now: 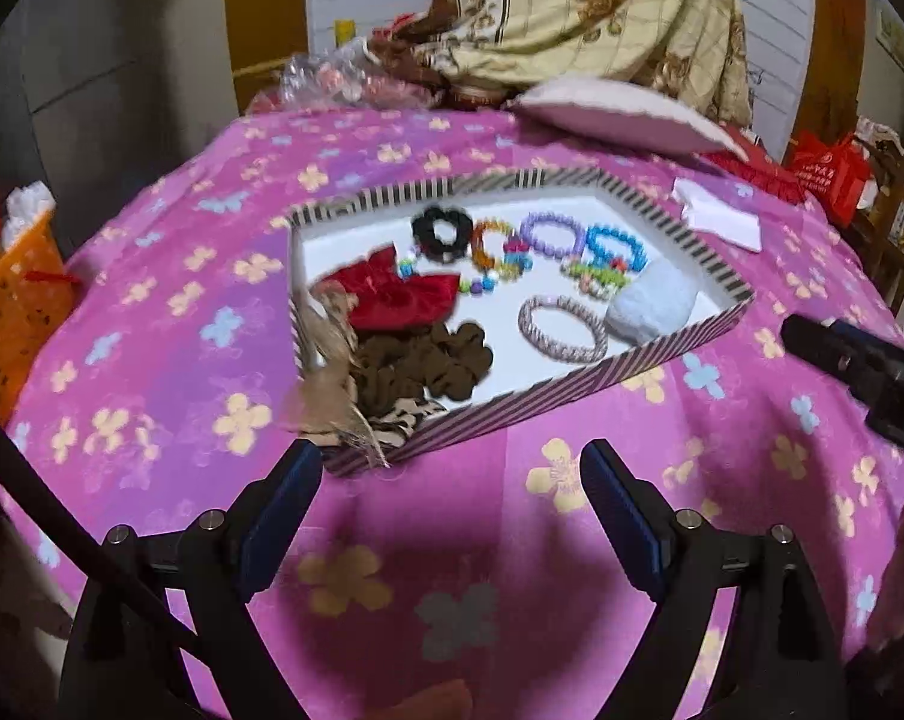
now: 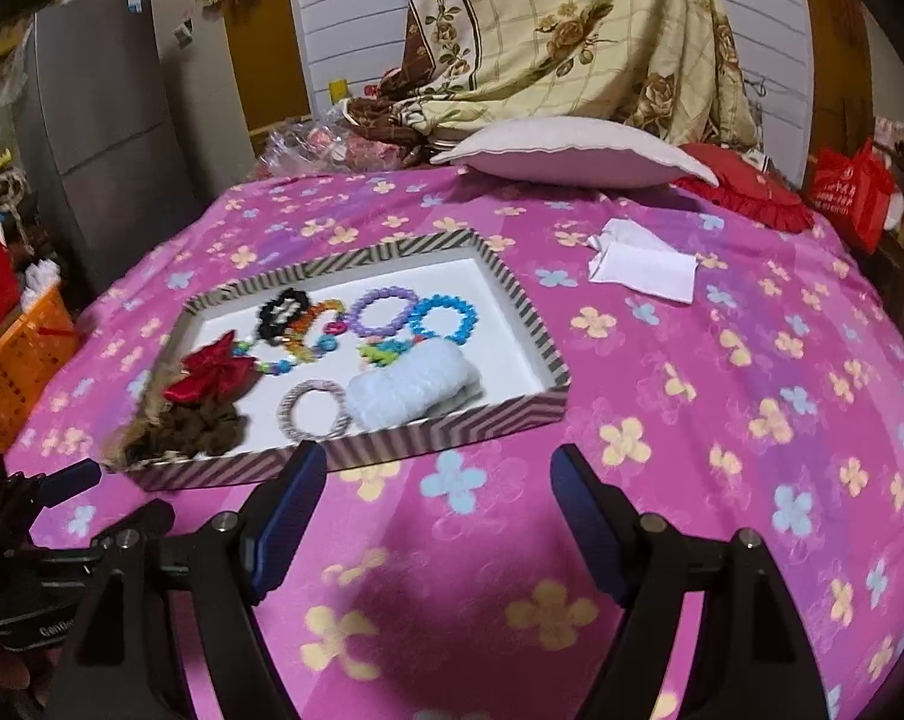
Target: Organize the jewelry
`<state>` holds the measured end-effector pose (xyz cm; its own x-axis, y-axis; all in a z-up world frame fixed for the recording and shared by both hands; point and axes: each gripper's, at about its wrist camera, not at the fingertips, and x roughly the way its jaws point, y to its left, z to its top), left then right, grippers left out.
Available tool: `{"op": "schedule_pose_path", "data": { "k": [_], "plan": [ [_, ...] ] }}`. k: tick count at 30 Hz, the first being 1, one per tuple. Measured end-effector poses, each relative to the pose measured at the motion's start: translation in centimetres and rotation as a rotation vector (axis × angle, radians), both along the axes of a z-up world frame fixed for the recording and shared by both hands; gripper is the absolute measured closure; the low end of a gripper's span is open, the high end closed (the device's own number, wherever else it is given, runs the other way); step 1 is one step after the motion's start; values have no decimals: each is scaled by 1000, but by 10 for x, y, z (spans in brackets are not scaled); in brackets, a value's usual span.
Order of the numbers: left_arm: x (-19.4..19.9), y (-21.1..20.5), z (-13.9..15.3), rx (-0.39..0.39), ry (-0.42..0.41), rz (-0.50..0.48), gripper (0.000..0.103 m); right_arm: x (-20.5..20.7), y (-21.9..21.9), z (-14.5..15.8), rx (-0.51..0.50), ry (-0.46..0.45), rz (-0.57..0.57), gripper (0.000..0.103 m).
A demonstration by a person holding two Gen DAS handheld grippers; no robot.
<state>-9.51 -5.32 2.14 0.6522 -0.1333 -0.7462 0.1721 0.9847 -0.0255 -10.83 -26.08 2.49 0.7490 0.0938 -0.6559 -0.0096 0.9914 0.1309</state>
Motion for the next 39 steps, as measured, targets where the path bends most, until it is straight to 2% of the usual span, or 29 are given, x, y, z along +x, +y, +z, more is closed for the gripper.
{"op": "schedule_pose_path", "data": {
  "k": [3, 5, 7, 9, 13, 16, 23, 39],
  "plan": [
    [-12, 1, 15, 37, -38, 4, 29, -19, 8, 6, 6, -50, -5, 22],
    [-19, 3, 23, 37, -47, 10, 29, -30, 13, 9, 12, -68, -18, 18],
    [-29, 4, 32, 44, -69, 11, 29, -32, 13, 8, 16, -33, -45, 12],
    [-39, 2, 41, 65, -101, 14, 29, -34, 12, 2, 0, 9, -54, 12],
    [-53, 0, 54, 47, -126, 9, 29, -45, 11, 6, -36, -30, -62, 12],
    [-58, 0, 59, 39, -136, 7, 29, -47, 6, 2, -27, -17, -84, 13],
    [-51, 3, 55, 27, -126, 24, 29, -43, 9, -2, -61, -11, -102, 13],
    [-50, -1, 40, 23, -105, 22, 29, -48, 21, 6, -69, -60, -44, 13]
  ]
}}
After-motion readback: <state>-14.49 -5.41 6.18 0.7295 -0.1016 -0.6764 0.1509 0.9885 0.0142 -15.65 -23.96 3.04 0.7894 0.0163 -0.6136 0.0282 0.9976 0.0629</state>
